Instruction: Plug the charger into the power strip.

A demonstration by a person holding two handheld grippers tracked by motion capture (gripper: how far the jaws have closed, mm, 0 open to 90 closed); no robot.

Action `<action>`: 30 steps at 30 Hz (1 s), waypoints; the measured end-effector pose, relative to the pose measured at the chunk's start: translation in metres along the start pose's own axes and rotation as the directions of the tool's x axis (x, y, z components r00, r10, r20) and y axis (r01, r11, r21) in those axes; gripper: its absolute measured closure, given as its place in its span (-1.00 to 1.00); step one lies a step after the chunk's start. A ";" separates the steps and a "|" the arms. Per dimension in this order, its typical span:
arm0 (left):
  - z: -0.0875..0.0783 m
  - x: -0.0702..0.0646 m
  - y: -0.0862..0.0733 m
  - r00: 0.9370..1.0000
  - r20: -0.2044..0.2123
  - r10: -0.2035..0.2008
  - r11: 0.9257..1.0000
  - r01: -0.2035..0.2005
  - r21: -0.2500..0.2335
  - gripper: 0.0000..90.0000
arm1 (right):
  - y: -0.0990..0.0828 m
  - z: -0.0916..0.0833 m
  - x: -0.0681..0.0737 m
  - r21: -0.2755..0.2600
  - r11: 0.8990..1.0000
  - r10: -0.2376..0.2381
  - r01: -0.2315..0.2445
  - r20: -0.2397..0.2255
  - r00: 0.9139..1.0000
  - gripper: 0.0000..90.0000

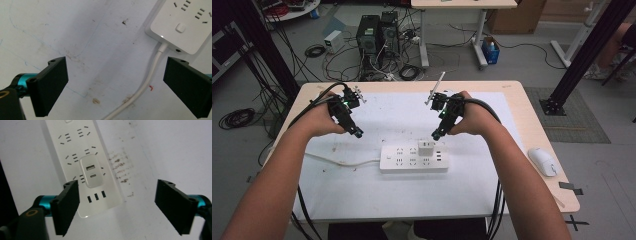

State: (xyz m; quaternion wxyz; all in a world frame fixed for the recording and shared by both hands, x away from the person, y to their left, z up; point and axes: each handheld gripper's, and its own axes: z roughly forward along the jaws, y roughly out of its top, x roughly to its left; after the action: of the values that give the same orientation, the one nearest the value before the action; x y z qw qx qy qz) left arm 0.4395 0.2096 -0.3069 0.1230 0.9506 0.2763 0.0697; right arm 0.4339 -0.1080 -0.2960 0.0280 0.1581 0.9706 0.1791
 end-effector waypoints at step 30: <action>-0.019 -0.004 0.028 0.986 0.097 0.136 0.986 -0.144 0.089 -0.87 | -0.019 -0.011 -0.026 0.124 0.989 0.072 -0.076 0.035 0.997 -0.95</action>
State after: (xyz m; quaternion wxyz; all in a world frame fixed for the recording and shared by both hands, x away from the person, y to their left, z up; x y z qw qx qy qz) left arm 0.4465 0.1886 -0.2811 0.0846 0.9747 0.2059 0.0216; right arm 0.4515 -0.1364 -0.2930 0.0262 0.1984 0.9729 0.1163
